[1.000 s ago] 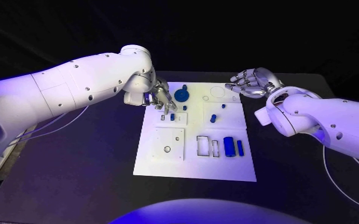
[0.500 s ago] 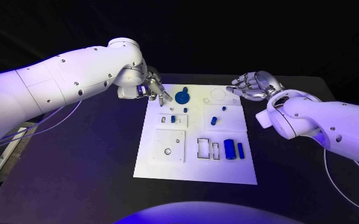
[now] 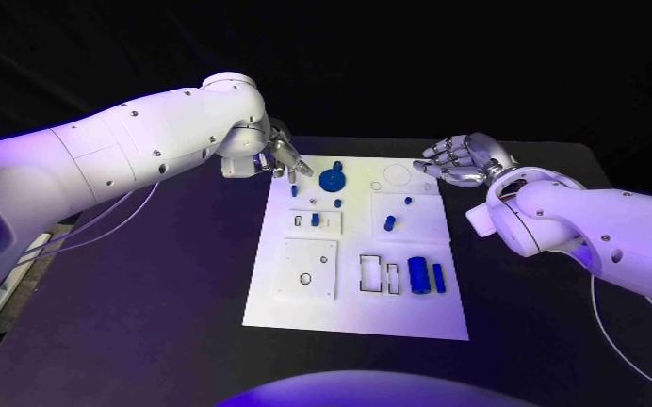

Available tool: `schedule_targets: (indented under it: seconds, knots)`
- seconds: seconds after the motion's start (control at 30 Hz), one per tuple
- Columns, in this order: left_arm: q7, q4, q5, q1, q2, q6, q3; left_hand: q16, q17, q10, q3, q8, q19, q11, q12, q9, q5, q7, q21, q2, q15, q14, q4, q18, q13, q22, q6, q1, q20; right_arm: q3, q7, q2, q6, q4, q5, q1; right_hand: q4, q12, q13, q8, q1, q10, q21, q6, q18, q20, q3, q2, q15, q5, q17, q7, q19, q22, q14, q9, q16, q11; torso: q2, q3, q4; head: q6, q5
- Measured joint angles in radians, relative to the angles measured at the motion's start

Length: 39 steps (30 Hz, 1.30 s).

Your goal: Assemble the parts on the task board

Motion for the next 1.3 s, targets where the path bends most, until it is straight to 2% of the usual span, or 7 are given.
schedule_targets:
  seconds: [0.1, 0.23, 0.47, 0.97, 1.1, 1.3]
  knots:
    - [0.001, -0.032, -0.011, -0.007, 0.015, 0.0, -0.006, 0.0, 0.0, -0.002, -0.003, 0.01, 0.0, -0.002, 0.004, -0.005, 0.017, -0.001, 0.0, -0.002, 0.0, 0.0, 0.003, 0.0, 0.002, 0.0, 0.018, 0.017, 0.0, 0.0, 0.0, 0.0, 0.0, 0.001, 0.0, 0.0, 0.0, 0.0, 0.0, 0.0, 0.0, 0.0, 0.0, 0.0, 0.0, 0.0, 0.0, 0.0, 0.0, 0.0, 0.0, 0.0, 0.0, 0.0, 0.0, 0.0, 0.0, 0.0, 0.001, 0.0, -0.0006, 0.001, 0.001]
    - [0.004, -0.062, -0.023, -0.015, 0.03, 0.002, -0.01, 0.0, 0.0, -0.004, -0.01, 0.039, 0.0, -0.004, 0.005, -0.004, 0.017, -0.009, 0.0, 0.001, 0.0, 0.0, 0.001, 0.0, 0.006, 0.0, 0.049, 0.031, 0.0, 0.0, 0.0, -0.001, 0.0, 0.003, 0.0, 0.0, 0.0, 0.0, 0.0, 0.0, 0.0, 0.0, 0.0, 0.0, 0.0, 0.0, 0.0, 0.0, 0.0, 0.0, 0.0, 0.0, 0.0, 0.0, 0.0, 0.0, 0.0, 0.0, 0.001, -0.0003, -0.0018, 0.002, 0.002]
    - [0.01, -0.097, -0.044, -0.018, 0.04, 0.003, -0.012, 0.0, 0.0, -0.004, -0.01, 0.047, 0.0, -0.004, 0.008, -0.002, 0.017, -0.009, 0.0, -0.005, 0.0, 0.0, 0.001, 0.0, 0.008, 0.0, 0.052, 0.036, 0.0, 0.0, 0.0, -0.002, 0.001, 0.005, 0.0, 0.0, 0.0, 0.0, 0.0, 0.003, 0.0, 0.0, 0.0, 0.0, 0.0, 0.0, 0.0, 0.0, 0.0, 0.0, -0.001, 0.0, 0.0, -0.001, 0.0, -0.001, 0.0, 0.0, 0.002, -0.0002, -0.0022, -0.001, 0.003]
    - [0.021, -0.124, -0.068, -0.02, 0.05, 0.008, -0.016, 0.0, 0.0, 0.0, -0.013, 0.059, 0.0, -0.008, 0.013, 0.001, 0.017, -0.013, 0.0, -0.012, 0.0, 0.0, -0.001, 0.0, 0.011, 0.0, 0.055, 0.044, 0.0, 0.0, 0.0, -0.002, 0.001, 0.006, 0.0, 0.0, 0.0, 0.0, 0.0, 0.004, 0.0, 0.0, 0.0, 0.0, 0.0, 0.0, 0.0, 0.0, 0.0, 0.0, -0.002, 0.0, 0.0, -0.001, 0.0, -0.001, 0.0, 0.0, -0.001, -0.0012, -0.0005, -0.004, -0.001]
    - [0.024, -0.134, -0.068, -0.027, 0.058, 0.014, -0.019, 0.0, 0.0, -0.004, -0.022, 0.074, 0.0, -0.011, 0.013, 0.002, -0.035, -0.016, 0.0, -0.006, 0.0, 0.0, 0.003, 0.0, 0.012, 0.0, 0.059, 0.062, 0.0, 0.0, 0.0, -0.002, 0.001, 0.005, 0.0, 0.0, 0.0, 0.0, 0.0, 0.004, 0.0, 0.0, 0.0, 0.0, 0.0, 0.0, 0.0, 0.0, 0.0, 0.0, -0.002, 0.0, 0.0, -0.002, 0.0, -0.001, 0.0, 0.0, -0.001, -0.0016, -0.0005, -0.005, 0.0]
    - [0.028, -0.141, -0.067, -0.034, 0.071, 0.023, -0.021, 0.0, 0.0, -0.004, -0.025, 0.078, 0.0, -0.011, 0.013, 0.002, -0.038, -0.016, 0.0, -0.006, 0.0, 0.0, 0.006, 0.0, 0.012, 0.0, 0.059, 0.062, 0.0, 0.0, 0.0, 0.0, 0.001, 0.005, 0.0, 0.0, 0.0, 0.0, 0.0, 0.004, -0.004, 0.0, 0.0, 0.0, 0.0, 0.0, 0.0, 0.004, 0.0, 0.0, -0.003, 0.0, 0.0, -0.002, 0.0, -0.001, 0.0, 0.0, 0.0, -0.0018, -0.0008, -0.005, 0.0]
